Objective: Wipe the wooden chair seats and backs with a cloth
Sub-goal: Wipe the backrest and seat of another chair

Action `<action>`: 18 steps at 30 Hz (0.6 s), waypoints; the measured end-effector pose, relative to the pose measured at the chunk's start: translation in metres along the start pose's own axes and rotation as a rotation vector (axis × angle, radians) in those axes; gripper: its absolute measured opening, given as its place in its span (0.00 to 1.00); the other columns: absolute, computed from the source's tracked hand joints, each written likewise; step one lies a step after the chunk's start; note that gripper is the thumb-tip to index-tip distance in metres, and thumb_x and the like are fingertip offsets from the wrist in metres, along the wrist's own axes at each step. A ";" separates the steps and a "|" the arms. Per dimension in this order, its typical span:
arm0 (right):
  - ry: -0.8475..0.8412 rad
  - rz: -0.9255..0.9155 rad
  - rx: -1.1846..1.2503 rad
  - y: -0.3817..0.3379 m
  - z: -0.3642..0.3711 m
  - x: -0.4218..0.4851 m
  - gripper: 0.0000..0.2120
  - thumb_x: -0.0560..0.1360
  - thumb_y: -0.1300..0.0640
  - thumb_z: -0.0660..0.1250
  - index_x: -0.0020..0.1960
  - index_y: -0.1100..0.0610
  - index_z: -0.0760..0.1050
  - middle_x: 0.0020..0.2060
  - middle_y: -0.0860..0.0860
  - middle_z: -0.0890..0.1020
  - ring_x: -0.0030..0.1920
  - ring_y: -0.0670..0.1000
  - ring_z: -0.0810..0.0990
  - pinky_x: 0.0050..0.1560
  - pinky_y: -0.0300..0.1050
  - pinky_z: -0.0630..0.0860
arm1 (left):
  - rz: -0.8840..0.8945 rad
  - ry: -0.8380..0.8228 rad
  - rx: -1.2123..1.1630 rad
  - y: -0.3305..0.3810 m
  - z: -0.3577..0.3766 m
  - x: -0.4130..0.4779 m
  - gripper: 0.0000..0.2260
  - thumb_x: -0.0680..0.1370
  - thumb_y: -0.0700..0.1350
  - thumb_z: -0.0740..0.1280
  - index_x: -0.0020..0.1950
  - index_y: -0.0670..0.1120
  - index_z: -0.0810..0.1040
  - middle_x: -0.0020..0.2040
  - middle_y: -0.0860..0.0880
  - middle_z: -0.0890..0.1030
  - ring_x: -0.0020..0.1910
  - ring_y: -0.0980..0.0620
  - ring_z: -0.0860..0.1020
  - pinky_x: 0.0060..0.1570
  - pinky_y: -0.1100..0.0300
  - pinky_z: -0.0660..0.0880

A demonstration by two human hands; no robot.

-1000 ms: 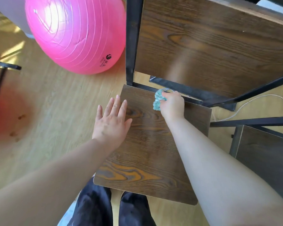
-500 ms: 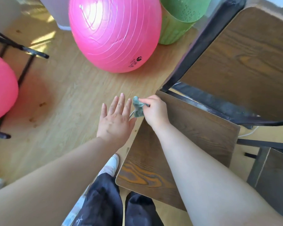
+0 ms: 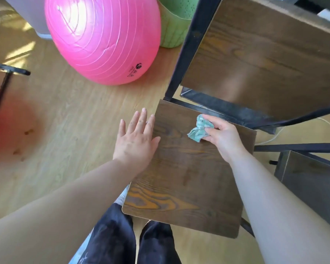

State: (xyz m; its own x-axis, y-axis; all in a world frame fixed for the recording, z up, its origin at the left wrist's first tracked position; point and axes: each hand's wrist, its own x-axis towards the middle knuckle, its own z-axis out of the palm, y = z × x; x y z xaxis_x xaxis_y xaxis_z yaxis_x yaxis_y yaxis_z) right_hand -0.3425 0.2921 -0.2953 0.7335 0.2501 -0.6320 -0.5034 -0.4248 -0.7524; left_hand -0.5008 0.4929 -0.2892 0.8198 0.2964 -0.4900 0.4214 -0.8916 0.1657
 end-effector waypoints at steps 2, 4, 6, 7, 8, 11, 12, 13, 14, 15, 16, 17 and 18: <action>0.030 0.006 -0.033 0.005 -0.017 0.001 0.18 0.78 0.71 0.63 0.62 0.55 0.81 0.56 0.48 0.80 0.55 0.50 0.83 0.50 0.41 0.81 | 0.020 -0.007 0.004 0.013 0.002 0.001 0.29 0.84 0.58 0.43 0.80 0.50 0.37 0.81 0.49 0.36 0.79 0.49 0.36 0.77 0.43 0.42; 0.085 0.041 -0.061 0.013 -0.029 0.004 0.15 0.78 0.68 0.64 0.61 0.56 0.81 0.55 0.49 0.80 0.55 0.50 0.82 0.53 0.42 0.81 | 0.039 -0.013 0.006 0.024 0.003 0.000 0.28 0.84 0.58 0.43 0.80 0.50 0.37 0.81 0.49 0.36 0.79 0.50 0.36 0.77 0.43 0.42; 0.144 0.049 -0.100 0.024 -0.037 0.007 0.10 0.76 0.60 0.70 0.57 0.54 0.82 0.56 0.50 0.82 0.55 0.49 0.82 0.56 0.47 0.81 | 0.059 -0.012 0.015 0.034 0.004 -0.001 0.28 0.84 0.58 0.43 0.80 0.50 0.37 0.81 0.49 0.36 0.79 0.50 0.36 0.77 0.43 0.41; 0.173 0.029 -0.160 0.029 -0.040 0.008 0.08 0.75 0.55 0.72 0.54 0.51 0.83 0.54 0.48 0.82 0.54 0.48 0.82 0.56 0.49 0.81 | 0.067 -0.011 0.023 0.037 0.005 -0.001 0.28 0.84 0.58 0.43 0.80 0.50 0.38 0.81 0.49 0.36 0.79 0.50 0.36 0.77 0.43 0.41; 0.197 0.006 -0.240 0.032 -0.042 0.009 0.06 0.74 0.52 0.73 0.50 0.49 0.83 0.51 0.45 0.82 0.53 0.47 0.81 0.56 0.48 0.80 | 0.072 -0.011 0.031 0.041 0.006 0.000 0.28 0.84 0.58 0.43 0.81 0.50 0.38 0.81 0.49 0.36 0.79 0.50 0.36 0.78 0.43 0.42; 0.233 -0.036 -0.350 0.033 -0.044 0.013 0.03 0.72 0.53 0.74 0.46 0.47 0.82 0.51 0.45 0.81 0.53 0.48 0.79 0.52 0.47 0.79 | 0.079 -0.017 0.049 0.048 0.007 0.001 0.28 0.84 0.59 0.43 0.81 0.50 0.38 0.81 0.49 0.36 0.79 0.49 0.36 0.78 0.43 0.42; 0.232 -0.036 -0.341 0.032 -0.045 0.015 0.04 0.72 0.55 0.75 0.44 0.47 0.82 0.50 0.45 0.81 0.53 0.48 0.80 0.52 0.47 0.80 | 0.078 -0.019 0.054 0.050 0.007 0.002 0.28 0.84 0.59 0.43 0.81 0.50 0.38 0.81 0.49 0.36 0.79 0.49 0.36 0.78 0.43 0.42; 0.227 -0.043 -0.327 0.027 -0.046 0.016 0.05 0.71 0.56 0.75 0.43 0.46 0.82 0.49 0.45 0.81 0.52 0.49 0.80 0.53 0.49 0.80 | 0.078 -0.022 0.058 0.052 0.007 0.002 0.28 0.84 0.59 0.43 0.81 0.50 0.38 0.81 0.49 0.36 0.79 0.49 0.36 0.78 0.43 0.42; 0.230 -0.055 -0.313 0.024 -0.049 0.019 0.06 0.71 0.58 0.74 0.42 0.46 0.82 0.48 0.44 0.82 0.51 0.49 0.81 0.53 0.51 0.81 | 0.077 -0.021 0.060 0.053 0.006 0.003 0.29 0.84 0.59 0.43 0.81 0.50 0.38 0.81 0.49 0.36 0.79 0.49 0.36 0.78 0.43 0.42; 0.234 -0.069 -0.297 0.019 -0.054 0.023 0.08 0.70 0.60 0.74 0.41 0.46 0.82 0.47 0.45 0.82 0.50 0.51 0.82 0.53 0.54 0.81 | 0.077 -0.018 0.062 0.054 0.006 0.003 0.29 0.84 0.59 0.43 0.81 0.50 0.38 0.81 0.48 0.36 0.79 0.49 0.36 0.78 0.43 0.42; 0.238 -0.086 -0.286 0.015 -0.059 0.027 0.10 0.70 0.62 0.73 0.42 0.47 0.82 0.47 0.47 0.82 0.49 0.52 0.83 0.53 0.56 0.81 | 0.076 -0.013 0.065 0.055 0.005 0.004 0.29 0.84 0.59 0.43 0.80 0.50 0.38 0.81 0.48 0.36 0.79 0.49 0.36 0.78 0.43 0.41; 0.244 -0.100 -0.289 0.010 -0.065 0.031 0.11 0.70 0.64 0.72 0.43 0.48 0.81 0.47 0.49 0.82 0.49 0.55 0.83 0.52 0.57 0.81 | 0.074 -0.009 0.067 0.056 0.005 0.004 0.29 0.84 0.59 0.42 0.80 0.50 0.38 0.81 0.48 0.36 0.79 0.49 0.36 0.78 0.43 0.41; 0.246 -0.113 -0.305 0.006 -0.072 0.037 0.11 0.71 0.65 0.72 0.45 0.49 0.81 0.46 0.50 0.82 0.48 0.56 0.83 0.52 0.57 0.81 | 0.072 -0.006 0.069 0.057 0.005 0.005 0.29 0.84 0.59 0.42 0.80 0.50 0.38 0.81 0.48 0.36 0.79 0.48 0.36 0.78 0.43 0.41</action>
State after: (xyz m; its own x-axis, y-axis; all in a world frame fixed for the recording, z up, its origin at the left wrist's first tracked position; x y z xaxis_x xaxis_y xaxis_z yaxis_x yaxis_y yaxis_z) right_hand -0.2852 0.2364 -0.3102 0.8823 0.1102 -0.4576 -0.2819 -0.6548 -0.7013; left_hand -0.4748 0.4420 -0.2862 0.8448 0.2286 -0.4838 0.3335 -0.9320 0.1420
